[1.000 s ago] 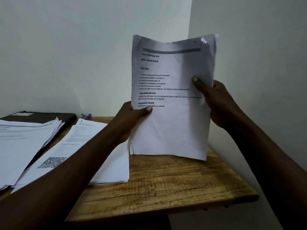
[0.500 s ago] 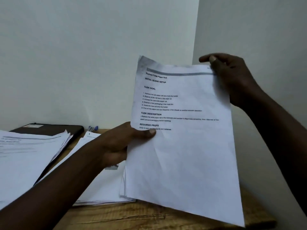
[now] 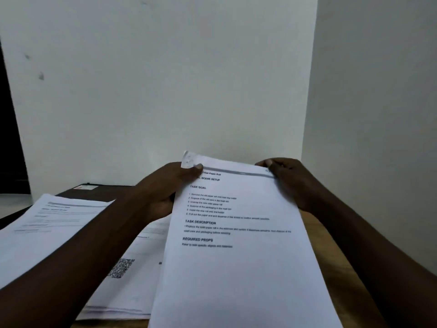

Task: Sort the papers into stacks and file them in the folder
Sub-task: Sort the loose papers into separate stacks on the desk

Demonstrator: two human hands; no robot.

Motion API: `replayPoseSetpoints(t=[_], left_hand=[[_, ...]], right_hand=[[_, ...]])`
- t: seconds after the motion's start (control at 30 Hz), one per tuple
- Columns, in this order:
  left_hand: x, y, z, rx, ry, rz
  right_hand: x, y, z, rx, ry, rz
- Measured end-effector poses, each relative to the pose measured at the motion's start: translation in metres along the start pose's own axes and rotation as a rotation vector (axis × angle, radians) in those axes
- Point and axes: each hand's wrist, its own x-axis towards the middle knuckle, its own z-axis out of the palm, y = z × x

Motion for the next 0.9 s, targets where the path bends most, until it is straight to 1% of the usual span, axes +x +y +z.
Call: replayPoseSetpoints(t=[0.1,0.17,0.27,0.4,0.53,0.63,0.73,0.83,0.9], left_hand=[[0.017,-0.026,-0.013,0.016,0.091,-0.011],[0.026,-0.043,-0.018,0.004,0.155,0.016],[0.036,-0.060,-0.029,0.012,0.214,0.048],[0.037,-0.067,-0.046,0.044,0.259,0.043],[0.035,-0.075,-0.047,0.041,0.299,0.042],[0.037,-0.076,-0.046,0.049,0.293,0.024],[0.034,-0.075,-0.041,0.058,0.246,0.008],[0.029,-0.075,-0.038,0.046,0.208,-0.013],[0.029,-0.076,-0.040,0.034,0.228,-0.040]], right_hand=[[0.002,0.027,0.013,0.018,-0.017,0.057],[0.003,0.038,0.016,0.043,-0.022,0.072],[0.001,0.045,0.016,0.086,-0.102,0.110],[-0.003,0.049,0.006,-0.025,-0.161,0.133],[-0.005,0.054,0.007,-0.115,-0.142,0.152],[-0.005,0.057,0.008,-0.157,-0.090,0.142],[-0.005,0.060,0.007,-0.178,-0.027,0.126],[-0.006,0.059,0.003,-0.176,0.001,0.136],[-0.008,0.061,0.000,-0.161,0.006,0.159]])
